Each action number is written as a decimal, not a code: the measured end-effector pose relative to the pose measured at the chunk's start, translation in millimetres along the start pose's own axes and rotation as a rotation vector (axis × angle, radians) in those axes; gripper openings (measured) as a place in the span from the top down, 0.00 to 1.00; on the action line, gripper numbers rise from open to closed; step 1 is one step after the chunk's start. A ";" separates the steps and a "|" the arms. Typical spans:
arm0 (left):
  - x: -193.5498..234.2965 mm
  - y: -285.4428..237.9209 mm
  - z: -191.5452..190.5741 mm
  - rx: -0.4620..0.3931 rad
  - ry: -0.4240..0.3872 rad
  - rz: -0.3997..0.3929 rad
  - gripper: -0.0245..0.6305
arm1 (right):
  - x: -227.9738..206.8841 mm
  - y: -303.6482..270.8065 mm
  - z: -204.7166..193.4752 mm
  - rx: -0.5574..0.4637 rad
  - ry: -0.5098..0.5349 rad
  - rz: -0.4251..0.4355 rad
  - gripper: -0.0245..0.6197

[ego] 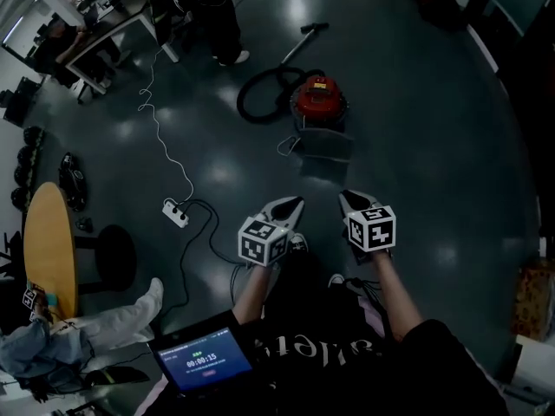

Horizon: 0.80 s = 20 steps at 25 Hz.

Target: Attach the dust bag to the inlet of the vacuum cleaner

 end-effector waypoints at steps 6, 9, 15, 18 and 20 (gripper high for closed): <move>-66.3 35.6 -39.2 -0.051 0.048 0.038 0.94 | 18.4 63.7 -41.0 -0.020 -0.009 0.069 0.89; -97.6 51.1 -58.2 -0.061 0.076 0.068 0.94 | 34.7 90.4 -55.5 -0.017 0.031 0.127 0.89; -150.4 64.3 -75.1 -0.044 0.070 0.068 0.94 | 40.5 131.9 -75.4 -0.025 0.030 0.169 0.89; -162.5 73.1 -72.9 -0.035 0.044 0.068 0.94 | 45.1 141.6 -81.1 -0.030 0.006 0.184 0.89; -166.7 75.3 -71.0 -0.032 0.033 0.064 0.94 | 48.0 145.4 -83.4 -0.032 0.001 0.191 0.89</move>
Point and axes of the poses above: the fingertips, and each gripper's own axes: y backward along the fingers, x to its left, z out of its top, the point moved 3 cm from there along y, backward along the fingers, and after that the axes turned 6 degrees about -x, right-handed, at the moved point
